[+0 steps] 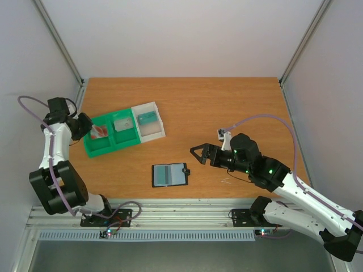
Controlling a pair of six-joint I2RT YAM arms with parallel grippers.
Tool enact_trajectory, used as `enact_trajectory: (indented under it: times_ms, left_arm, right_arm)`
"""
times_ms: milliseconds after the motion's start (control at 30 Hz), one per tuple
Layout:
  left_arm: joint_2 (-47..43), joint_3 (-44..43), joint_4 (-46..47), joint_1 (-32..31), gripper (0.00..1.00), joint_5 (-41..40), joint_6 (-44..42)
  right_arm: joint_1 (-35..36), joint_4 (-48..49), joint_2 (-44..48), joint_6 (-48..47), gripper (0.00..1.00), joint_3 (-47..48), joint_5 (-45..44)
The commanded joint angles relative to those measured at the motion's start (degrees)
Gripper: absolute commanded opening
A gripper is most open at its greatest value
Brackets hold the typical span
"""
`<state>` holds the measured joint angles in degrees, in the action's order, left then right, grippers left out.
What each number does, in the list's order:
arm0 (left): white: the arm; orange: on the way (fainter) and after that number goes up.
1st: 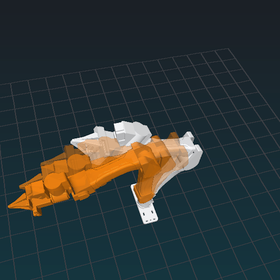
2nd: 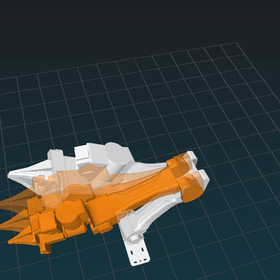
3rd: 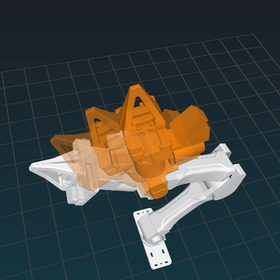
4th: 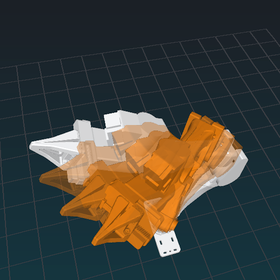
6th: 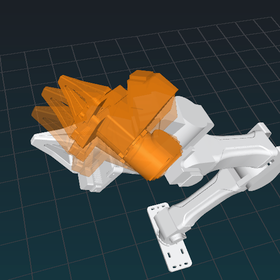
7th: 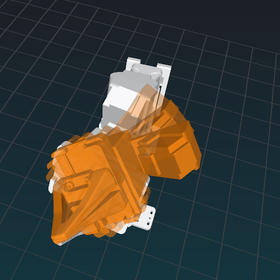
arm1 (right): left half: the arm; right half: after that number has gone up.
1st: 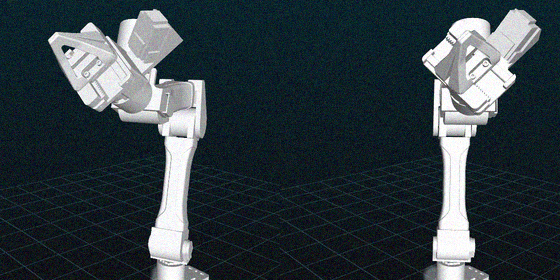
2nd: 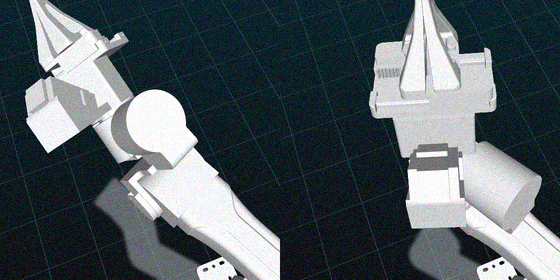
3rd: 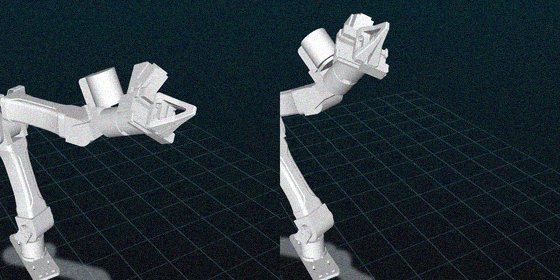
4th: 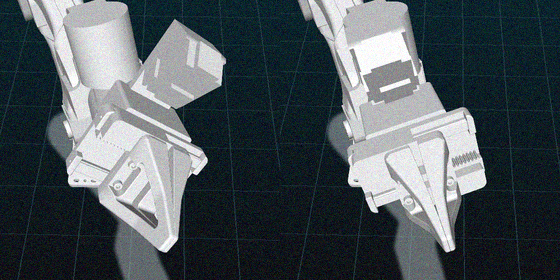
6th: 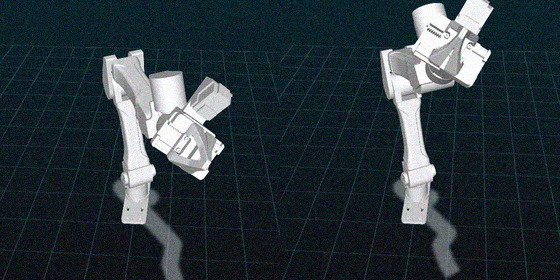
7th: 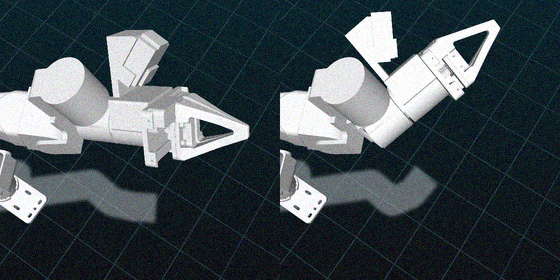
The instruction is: Take the credit cards out of the card holder
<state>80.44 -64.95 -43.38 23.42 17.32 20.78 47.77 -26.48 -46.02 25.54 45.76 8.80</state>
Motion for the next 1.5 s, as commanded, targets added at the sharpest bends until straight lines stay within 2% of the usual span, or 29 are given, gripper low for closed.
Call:
enact_trajectory:
  times_ms: [0, 367, 567, 867, 1467]
  left_arm:
    - [3.2, -3.1, 4.5, 0.2, 0.01, -0.6, -1.7]
    - [9.9, -5.2, 8.5, 0.2, 0.02, 1.1, -1.9]
    - [10.7, -2.9, 11.5, 0.2, 0.01, 1.2, -0.8]
    - [14.2, -4.6, 11.1, 0.2, 0.02, -0.1, -1.3]
    - [17.9, -5.7, 9.2, 0.2, 0.1, -1.9, -0.8]
  right_arm:
    - [-0.6, -0.3, 0.2, -1.7, 0.98, 2.6, -1.1]
    - [-0.9, -0.7, 0.2, -2.8, 0.99, 3.4, -0.7]
    - [-1.1, -2.0, 2.0, -3.5, 0.99, 3.4, -1.9]
    - [-1.5, -3.5, 3.4, -4.5, 0.99, 3.6, -3.1]
    - [-2.7, -5.2, 4.6, -5.0, 0.98, 3.5, -3.9]
